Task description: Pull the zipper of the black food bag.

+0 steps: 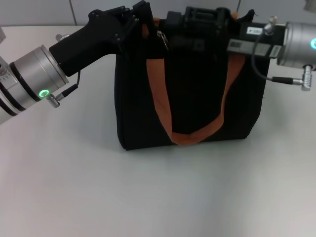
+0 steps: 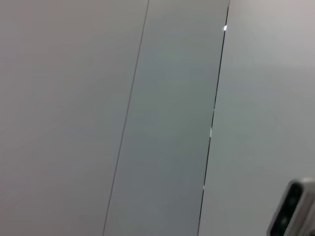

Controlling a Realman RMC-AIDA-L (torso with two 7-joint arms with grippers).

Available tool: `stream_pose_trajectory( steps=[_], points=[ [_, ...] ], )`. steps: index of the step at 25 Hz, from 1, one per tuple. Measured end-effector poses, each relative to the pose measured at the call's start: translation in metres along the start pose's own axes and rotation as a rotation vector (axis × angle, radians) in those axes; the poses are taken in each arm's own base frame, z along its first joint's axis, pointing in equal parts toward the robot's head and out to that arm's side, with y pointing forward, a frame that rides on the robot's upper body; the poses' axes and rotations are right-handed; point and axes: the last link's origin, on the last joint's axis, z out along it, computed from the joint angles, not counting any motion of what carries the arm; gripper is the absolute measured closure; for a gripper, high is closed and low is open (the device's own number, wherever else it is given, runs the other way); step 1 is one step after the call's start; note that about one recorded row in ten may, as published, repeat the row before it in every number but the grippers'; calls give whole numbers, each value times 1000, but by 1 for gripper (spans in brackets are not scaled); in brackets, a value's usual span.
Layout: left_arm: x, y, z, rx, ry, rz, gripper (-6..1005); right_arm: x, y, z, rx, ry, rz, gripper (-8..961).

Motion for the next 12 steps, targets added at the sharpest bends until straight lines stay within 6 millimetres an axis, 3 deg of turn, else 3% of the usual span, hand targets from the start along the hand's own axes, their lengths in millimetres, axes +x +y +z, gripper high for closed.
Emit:
stream_pose_trajectory(
  steps=[2, 3, 7, 12],
  points=[
    [-1, -1, -1, 7, -4, 1, 934, -1, 7, -10, -23, -13, -217, 295],
    [-1, -1, -1, 8, -5, 1, 934, -1, 7, -10, -23, -13, -217, 295],
    [-1, 2, -2, -8, 3, 35, 934, 5, 4, -22, 9, -62, -548, 296],
    [0, 4, 0, -24, 7, 50, 934, 11, 0, -26, 31, -54, -704, 297]
  ],
)
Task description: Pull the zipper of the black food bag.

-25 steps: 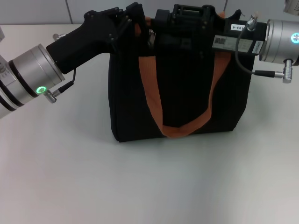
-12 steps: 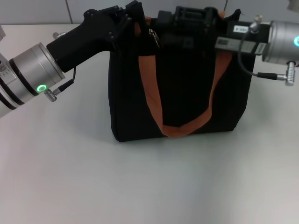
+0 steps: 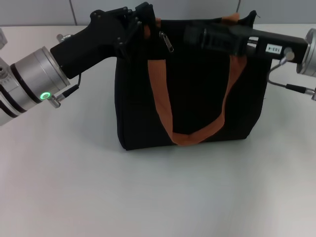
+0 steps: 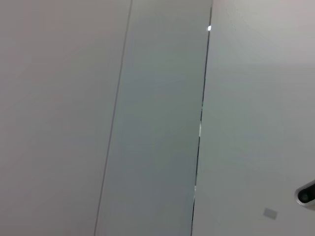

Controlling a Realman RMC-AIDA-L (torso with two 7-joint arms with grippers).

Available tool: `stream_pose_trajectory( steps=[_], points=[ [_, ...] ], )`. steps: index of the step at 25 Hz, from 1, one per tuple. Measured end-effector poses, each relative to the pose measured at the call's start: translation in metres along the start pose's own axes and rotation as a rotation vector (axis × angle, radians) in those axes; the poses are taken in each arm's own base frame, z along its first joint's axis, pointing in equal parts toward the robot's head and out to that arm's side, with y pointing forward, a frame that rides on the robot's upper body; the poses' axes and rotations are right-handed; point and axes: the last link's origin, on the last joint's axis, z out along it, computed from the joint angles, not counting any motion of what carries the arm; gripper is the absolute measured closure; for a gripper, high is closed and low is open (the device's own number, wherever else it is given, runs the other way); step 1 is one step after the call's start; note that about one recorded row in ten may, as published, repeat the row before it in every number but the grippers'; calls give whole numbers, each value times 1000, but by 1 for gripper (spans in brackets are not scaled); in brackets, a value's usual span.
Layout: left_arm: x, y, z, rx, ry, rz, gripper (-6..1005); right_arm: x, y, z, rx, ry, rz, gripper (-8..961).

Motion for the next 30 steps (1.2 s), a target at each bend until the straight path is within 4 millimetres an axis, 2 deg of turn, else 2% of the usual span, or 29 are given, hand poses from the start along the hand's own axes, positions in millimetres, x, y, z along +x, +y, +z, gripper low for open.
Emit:
stream_pose_trajectory(
  steps=[10, 17, 25, 30],
  points=[
    [2, 5, 17, -65, -20, 64, 934, 6, 2, 7, -2, 83, -57, 297],
    [6, 4, 20, -63, -8, 67, 934, 4, -1, 10, 20, 88, -26, 296],
    [6, 3, 21, -53, -3, 67, 934, 0, 5, 22, -20, 137, -14, 296],
    [5, 3, 20, -50, -3, 73, 934, 0, 3, 21, -9, 129, 1, 297]
  ],
)
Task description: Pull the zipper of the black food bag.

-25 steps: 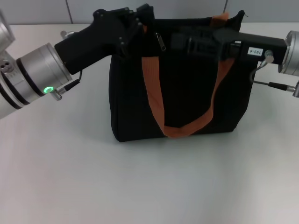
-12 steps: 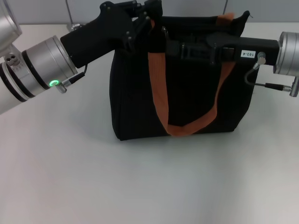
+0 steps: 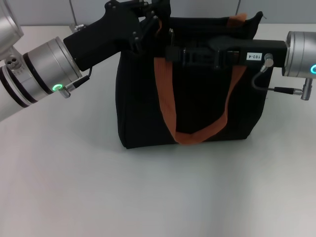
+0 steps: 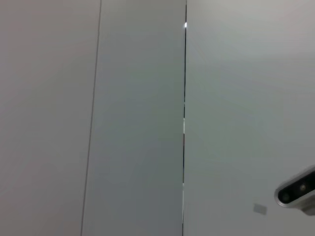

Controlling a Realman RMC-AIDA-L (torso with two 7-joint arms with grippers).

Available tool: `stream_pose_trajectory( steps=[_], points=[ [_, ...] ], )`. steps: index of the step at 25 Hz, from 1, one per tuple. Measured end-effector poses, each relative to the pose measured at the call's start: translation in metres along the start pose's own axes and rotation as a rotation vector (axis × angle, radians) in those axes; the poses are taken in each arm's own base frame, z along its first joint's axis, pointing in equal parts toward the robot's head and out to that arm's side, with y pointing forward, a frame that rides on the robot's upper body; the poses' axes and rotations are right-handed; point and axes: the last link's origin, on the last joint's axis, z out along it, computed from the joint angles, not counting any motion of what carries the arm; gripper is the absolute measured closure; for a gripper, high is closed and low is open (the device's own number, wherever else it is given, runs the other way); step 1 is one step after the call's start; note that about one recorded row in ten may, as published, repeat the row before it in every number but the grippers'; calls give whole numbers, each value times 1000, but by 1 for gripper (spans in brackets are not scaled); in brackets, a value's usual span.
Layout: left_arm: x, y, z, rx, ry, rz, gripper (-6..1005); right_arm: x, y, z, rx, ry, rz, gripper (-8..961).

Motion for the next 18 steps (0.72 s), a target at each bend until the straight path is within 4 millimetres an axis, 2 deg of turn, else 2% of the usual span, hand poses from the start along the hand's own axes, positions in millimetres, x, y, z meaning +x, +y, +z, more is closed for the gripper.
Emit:
stream_pose_trajectory(
  steps=[4, 10, 18],
  points=[
    [0, 0, 0, 1, 0, -1, 934, -1, -5, 0, 34, -10, 41, 298],
    [0, 0, 0, 2, 1, -1, 934, -3, 4, 6, -31, 13, 30, 298],
    [0, 0, 0, 3, 0, -1, 934, -3, 1, 4, -10, 1, 39, 296]
  ],
)
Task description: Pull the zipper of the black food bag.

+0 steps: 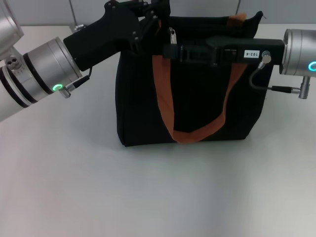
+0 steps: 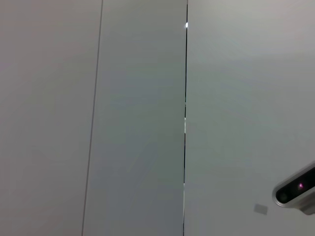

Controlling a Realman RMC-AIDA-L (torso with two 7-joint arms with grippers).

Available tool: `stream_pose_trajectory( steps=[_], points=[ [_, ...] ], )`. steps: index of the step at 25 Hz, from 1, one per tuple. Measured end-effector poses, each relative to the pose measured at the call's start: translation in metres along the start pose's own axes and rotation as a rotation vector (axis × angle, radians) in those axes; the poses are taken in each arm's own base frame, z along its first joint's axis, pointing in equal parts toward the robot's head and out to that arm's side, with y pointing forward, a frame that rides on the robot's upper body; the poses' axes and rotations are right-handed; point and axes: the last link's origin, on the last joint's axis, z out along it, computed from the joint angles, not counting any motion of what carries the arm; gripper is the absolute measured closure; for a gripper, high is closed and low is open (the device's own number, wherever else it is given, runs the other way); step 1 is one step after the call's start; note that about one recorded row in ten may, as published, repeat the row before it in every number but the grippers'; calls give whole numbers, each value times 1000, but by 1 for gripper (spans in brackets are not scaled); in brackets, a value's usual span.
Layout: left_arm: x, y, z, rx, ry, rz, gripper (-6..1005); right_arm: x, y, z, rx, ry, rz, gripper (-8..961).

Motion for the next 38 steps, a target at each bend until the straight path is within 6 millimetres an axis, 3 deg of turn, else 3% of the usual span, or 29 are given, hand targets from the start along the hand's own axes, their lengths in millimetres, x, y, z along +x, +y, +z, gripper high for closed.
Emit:
stream_pose_trajectory(
  steps=[11, 16, 19, 35, 38],
  points=[
    [0, 0, 0, 3, -2, 0, 935, -3, -2, 4, 12, -4, 12, 296],
    [0, 0, 0, 3, -2, 0, 935, -3, -4, 4, 24, -5, 23, 374],
    [0, 0, 0, 3, -2, 0, 935, -3, -7, 5, 45, -3, 42, 610],
    [0, 0, 0, -2, 1, 0, 935, -4, -3, 19, 28, 60, 40, 957],
    [0, 0, 0, 1, 3, -1, 935, -4, -4, 18, 35, 57, 41, 955]
  ],
)
